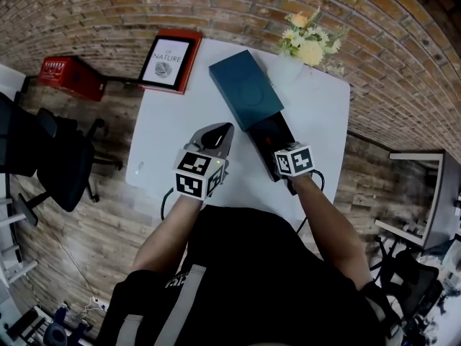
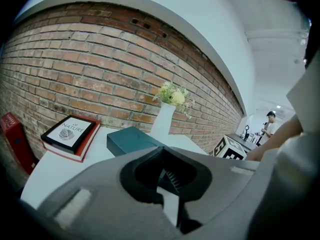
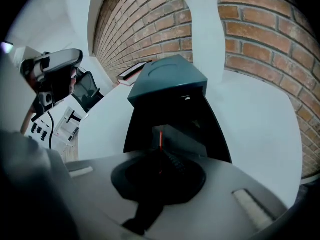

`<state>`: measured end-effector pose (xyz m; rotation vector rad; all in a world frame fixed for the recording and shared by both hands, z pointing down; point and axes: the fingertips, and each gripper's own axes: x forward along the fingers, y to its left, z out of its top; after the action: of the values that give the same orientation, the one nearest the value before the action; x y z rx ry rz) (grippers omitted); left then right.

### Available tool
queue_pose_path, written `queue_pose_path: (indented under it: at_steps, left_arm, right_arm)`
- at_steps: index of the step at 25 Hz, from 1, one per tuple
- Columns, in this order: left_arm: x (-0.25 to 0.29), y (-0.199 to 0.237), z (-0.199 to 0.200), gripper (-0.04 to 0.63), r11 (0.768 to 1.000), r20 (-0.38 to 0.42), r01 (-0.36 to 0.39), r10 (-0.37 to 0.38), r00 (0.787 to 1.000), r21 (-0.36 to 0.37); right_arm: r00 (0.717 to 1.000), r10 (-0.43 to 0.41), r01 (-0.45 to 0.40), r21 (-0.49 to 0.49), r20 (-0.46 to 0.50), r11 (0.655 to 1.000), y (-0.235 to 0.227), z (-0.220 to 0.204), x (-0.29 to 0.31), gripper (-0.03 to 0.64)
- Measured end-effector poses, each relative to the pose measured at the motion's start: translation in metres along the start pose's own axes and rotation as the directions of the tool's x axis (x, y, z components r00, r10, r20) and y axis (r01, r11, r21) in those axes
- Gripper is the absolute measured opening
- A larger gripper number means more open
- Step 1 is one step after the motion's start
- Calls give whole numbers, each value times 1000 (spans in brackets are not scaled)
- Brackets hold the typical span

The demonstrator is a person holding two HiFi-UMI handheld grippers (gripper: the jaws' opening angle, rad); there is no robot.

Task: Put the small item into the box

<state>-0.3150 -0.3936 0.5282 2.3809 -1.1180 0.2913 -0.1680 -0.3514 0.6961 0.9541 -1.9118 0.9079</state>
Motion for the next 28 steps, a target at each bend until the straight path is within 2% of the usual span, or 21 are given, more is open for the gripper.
queue_pose_path:
  at_steps: [11,17,23,28]
  left_arm:
    - [2,0,-2,8,999,-19,49,-49,999,16]
    - [11,-13,5,8,997,-17,58,-57,998,51]
    - [10,-37,21,8,997,10,16,-17,1000,71]
    - [16,-68,27,8,994,-4,-10,11,1000,105]
  right_arm:
    - [998,-56,56,13,25,998,-8,1,-15,34]
    - [984,-58,52,40,166,998,-20,15,-47,26]
    - [955,10,-28,57,295,998,-35,17,-87,17]
    - [924,-4,-13,43,383,999,-66,12,-123,2]
